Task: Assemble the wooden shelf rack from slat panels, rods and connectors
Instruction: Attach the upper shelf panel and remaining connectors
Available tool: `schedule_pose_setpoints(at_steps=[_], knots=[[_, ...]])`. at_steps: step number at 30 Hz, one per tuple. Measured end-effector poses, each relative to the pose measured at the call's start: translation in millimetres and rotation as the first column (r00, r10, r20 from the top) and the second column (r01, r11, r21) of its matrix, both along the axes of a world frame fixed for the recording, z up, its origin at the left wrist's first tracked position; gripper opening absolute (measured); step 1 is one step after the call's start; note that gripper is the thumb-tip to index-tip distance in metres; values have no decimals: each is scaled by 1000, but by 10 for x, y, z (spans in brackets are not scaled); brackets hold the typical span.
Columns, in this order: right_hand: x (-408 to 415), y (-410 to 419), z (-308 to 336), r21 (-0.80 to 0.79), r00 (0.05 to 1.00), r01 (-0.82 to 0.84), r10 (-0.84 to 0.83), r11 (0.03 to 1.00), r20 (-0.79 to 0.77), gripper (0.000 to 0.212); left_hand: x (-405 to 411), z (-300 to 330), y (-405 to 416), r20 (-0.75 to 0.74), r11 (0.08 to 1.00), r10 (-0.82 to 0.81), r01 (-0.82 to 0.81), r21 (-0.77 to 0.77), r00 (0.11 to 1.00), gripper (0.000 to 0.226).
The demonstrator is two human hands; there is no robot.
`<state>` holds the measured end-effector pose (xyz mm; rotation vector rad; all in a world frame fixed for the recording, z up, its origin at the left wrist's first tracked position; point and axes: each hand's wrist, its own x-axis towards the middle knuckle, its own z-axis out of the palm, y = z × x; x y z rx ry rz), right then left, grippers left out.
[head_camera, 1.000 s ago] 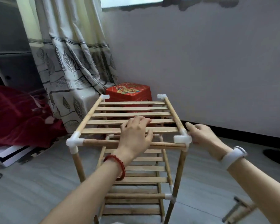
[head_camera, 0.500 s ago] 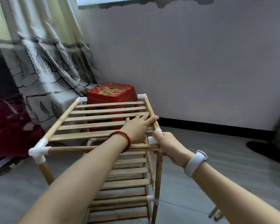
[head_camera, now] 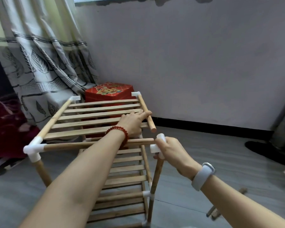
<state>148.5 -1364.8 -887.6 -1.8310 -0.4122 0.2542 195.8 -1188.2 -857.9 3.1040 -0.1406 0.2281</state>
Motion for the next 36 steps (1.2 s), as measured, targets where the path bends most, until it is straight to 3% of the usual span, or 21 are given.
schedule_pose_setpoints(at_steps=[5, 8, 10, 15, 24, 36], knots=[[178, -16, 42, 151, 991, 21, 0, 988, -136, 29, -107, 103, 30, -94, 983, -76, 59, -174, 993, 73], [228, 33, 21, 189, 986, 35, -3, 981, -164, 29, -361, 141, -12, 146, 940, -66, 110, -322, 987, 44], [241, 53, 33, 204, 986, 45, -11, 978, -167, 32, -579, 104, -88, 180, 945, -73, 126, -301, 981, 31], [233, 68, 29, 210, 982, 54, -14, 976, -190, 31, -816, 76, -133, 86, 974, -162, 174, -147, 983, 27], [224, 68, 10, 165, 984, 52, -22, 985, -178, 31, -903, 35, -86, 175, 966, -150, 182, -183, 973, 27], [221, 124, 41, 96, 987, 67, -52, 993, -153, 30, -919, 41, -40, 155, 947, -188, 221, -233, 970, 23]])
